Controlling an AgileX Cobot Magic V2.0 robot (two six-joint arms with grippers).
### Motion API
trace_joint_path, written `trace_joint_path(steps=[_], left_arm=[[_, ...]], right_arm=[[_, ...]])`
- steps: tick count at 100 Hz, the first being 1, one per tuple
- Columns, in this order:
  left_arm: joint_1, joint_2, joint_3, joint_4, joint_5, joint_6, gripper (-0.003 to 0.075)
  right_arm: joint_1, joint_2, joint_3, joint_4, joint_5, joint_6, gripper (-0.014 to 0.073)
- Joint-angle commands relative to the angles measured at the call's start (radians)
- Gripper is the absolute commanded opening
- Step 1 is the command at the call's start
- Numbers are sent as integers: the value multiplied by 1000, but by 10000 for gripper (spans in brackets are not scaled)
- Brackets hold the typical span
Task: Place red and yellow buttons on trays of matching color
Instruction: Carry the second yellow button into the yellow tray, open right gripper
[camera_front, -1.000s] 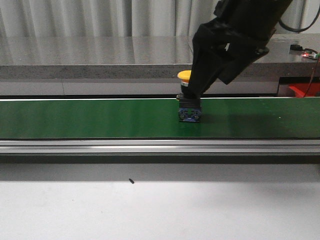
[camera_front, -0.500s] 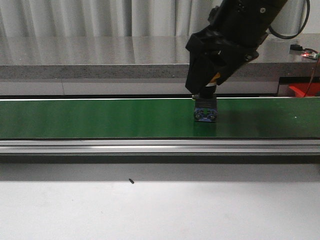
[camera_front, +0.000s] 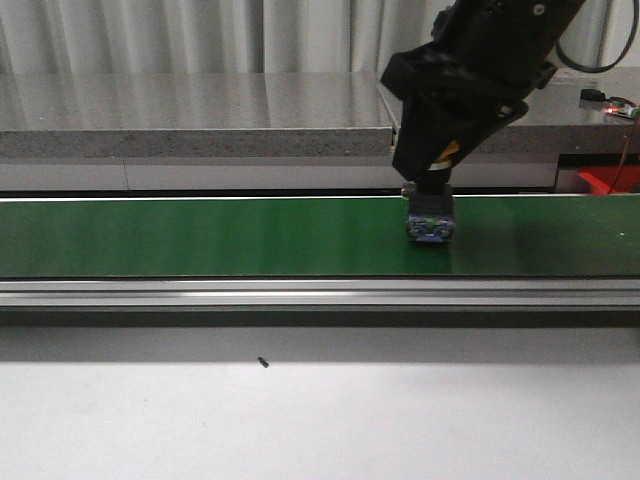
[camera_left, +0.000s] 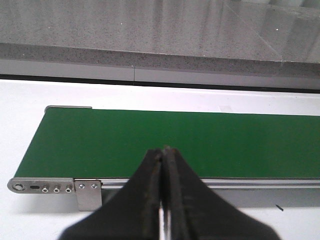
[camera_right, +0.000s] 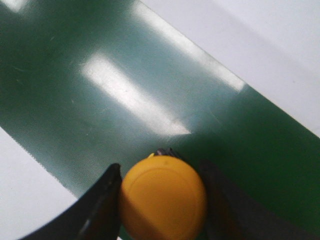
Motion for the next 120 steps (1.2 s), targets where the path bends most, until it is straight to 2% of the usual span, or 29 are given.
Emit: trace_joint_path(steps=[1,23,41,65,81,87,120], left_arm=[[-9,8,-26,-20,-75,-10,-20],[-9,8,-26,-20,-75,-10,-20],[-9,8,-26,-20,-75,-10,-20],[-9,8,-26,-20,-75,-10,-20],[-9,8,-26,-20,-75,-10,-20],[-9,8,-26,-20,-75,-10,-20],[-9,8,-26,-20,-75,-10,-20]], right_arm=[[-33,-95,-37,10,20,32,125],[-176,-228,1,10,102,66,125],[-337,-365,127,10,119,113,125],[-638,-558,326,9,99,147,125],[-844,-610,407,17,82,148,125],[-871,-609,435,47,41,149,125],[-871,-476,470,46,-86,149,125]])
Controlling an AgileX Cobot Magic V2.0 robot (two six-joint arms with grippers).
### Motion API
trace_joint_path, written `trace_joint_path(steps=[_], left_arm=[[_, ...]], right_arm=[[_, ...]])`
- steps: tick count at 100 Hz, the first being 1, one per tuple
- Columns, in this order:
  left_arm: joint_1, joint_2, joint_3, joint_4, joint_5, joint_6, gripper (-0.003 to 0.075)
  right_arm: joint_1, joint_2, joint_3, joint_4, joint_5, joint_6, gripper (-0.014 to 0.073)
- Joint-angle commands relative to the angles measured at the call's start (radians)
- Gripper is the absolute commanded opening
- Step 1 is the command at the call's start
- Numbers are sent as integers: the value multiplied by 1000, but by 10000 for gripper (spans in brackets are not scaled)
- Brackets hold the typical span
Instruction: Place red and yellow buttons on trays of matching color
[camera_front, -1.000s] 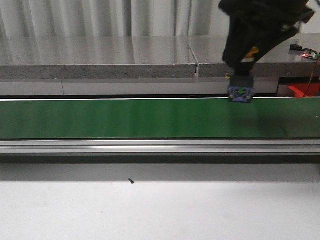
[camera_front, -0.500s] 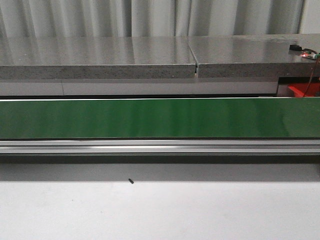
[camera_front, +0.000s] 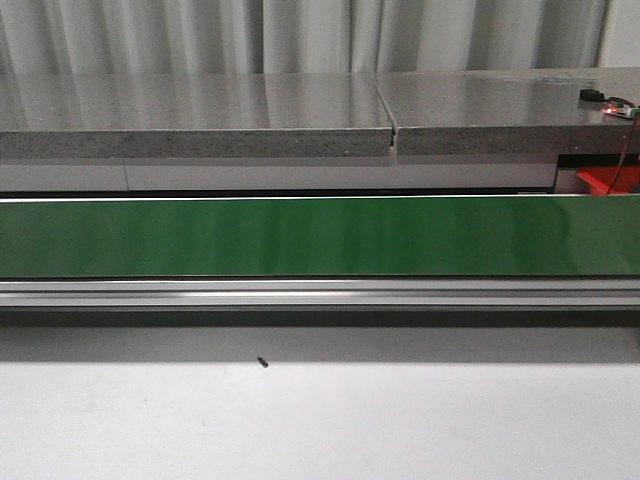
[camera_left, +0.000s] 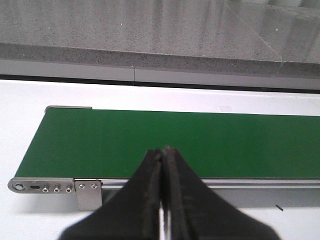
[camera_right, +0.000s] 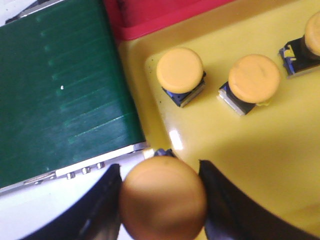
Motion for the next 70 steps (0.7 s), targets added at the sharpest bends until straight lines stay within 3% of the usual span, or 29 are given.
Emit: trace_joint_path(steps=[1,70], left_arm=[[-9,8,-26,-20,-75,-10,-20],[-9,8,-26,-20,-75,-10,-20]], right_arm=[[-9,29,-22,23,-78,2,125],[-9,267,-22,-8,-174,1,125]])
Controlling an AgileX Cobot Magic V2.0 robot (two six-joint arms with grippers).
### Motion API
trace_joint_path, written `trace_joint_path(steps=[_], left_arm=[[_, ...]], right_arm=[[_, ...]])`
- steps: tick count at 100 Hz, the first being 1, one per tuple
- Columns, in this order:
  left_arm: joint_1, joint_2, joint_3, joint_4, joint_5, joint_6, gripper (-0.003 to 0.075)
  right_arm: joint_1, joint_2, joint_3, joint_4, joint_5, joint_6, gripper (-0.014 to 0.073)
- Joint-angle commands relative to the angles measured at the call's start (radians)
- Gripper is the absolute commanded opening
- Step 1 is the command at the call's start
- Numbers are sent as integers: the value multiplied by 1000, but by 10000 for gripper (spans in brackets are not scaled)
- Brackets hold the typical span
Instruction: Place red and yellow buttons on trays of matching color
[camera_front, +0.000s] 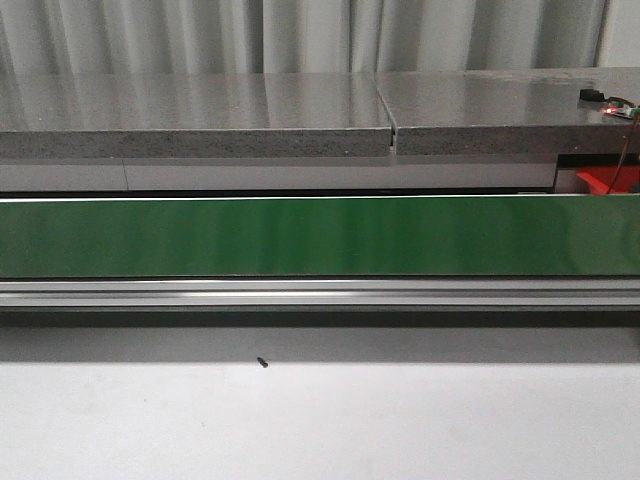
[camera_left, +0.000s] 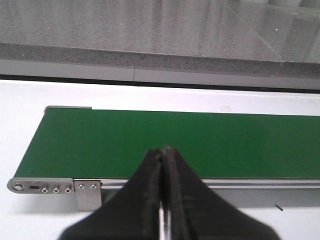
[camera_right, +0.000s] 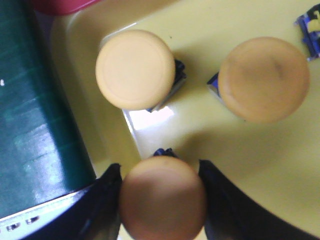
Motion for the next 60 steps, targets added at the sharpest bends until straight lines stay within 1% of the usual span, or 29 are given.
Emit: trace_joint_path(steps=[1,11,18,25,32,34,42,49,60], left_arm=[[-9,8,-26,-20,-75,-10,-20],[-9,8,-26,-20,-75,-10,-20],[-9,8,-26,-20,-75,-10,-20],[-9,8,-26,-20,-75,-10,-20],[-9,8,-26,-20,-75,-10,-20],[-9,8,-26,-20,-75,-10,-20],[-9,8,-26,-20,-75,-10,-20],[-9,8,-26,-20,-75,-10,-20],[-9,8,-26,-20,-75,-10,-20]], right_arm=[[-9,-15,-22,-3,-38,1,125],[-9,-4,-21,-9,-34,1,125],[-9,-4,-21,-12,-27,1,140],[-9,-4,-21,-13,-19,1,202],[-9,-4,-21,-13,-10,1,307],[-9,-4,-21,-13,-8,1,352],[-9,-7,-21,-13,0,1,447],[-9,-18,-21,-13,5,1,481],[-9,-50,-21,-12,9,1,481]])
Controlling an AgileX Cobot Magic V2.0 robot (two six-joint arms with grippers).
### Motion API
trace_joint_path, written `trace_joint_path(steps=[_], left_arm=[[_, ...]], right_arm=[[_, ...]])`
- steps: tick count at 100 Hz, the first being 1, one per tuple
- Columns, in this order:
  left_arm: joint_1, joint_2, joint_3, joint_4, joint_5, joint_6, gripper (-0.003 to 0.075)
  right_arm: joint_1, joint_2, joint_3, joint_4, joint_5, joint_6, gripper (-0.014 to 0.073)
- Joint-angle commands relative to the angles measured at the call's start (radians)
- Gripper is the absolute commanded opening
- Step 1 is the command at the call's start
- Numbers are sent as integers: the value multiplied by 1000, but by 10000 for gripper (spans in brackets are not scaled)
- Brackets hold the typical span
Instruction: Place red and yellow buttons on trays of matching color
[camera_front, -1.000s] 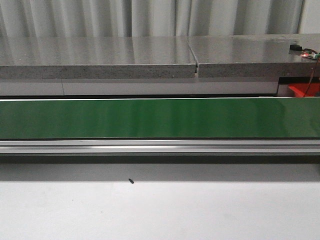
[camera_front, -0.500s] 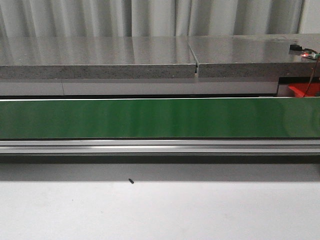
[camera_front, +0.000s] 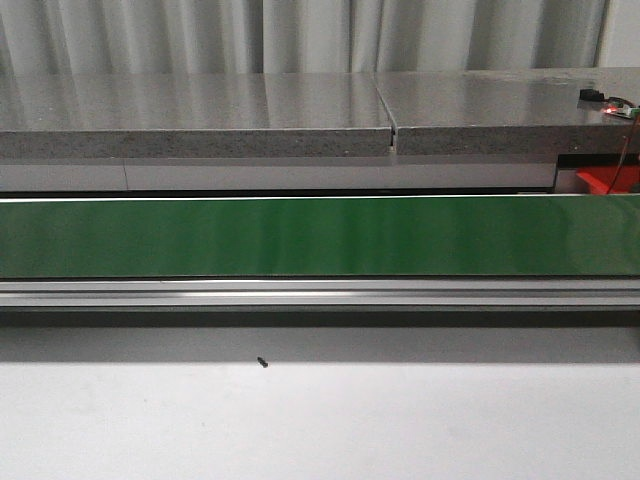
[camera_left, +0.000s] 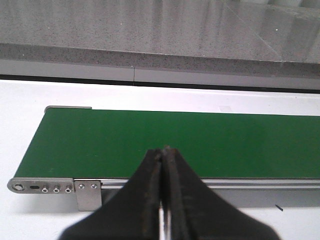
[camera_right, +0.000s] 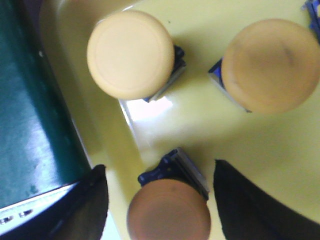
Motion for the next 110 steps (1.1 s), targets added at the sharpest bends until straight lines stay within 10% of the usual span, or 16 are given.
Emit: trace_joint_path(steps=[1,70,110], left_arm=[[-9,8,-26,-20,-75,-10,-20],[-9,8,-26,-20,-75,-10,-20],[-9,8,-26,-20,-75,-10,-20]], right_arm=[[-9,-62,-21,-1,-12,1,481],[401,-611,-21,36,-16,-37,474],[538,-727,-21,28,30,-79,-88]])
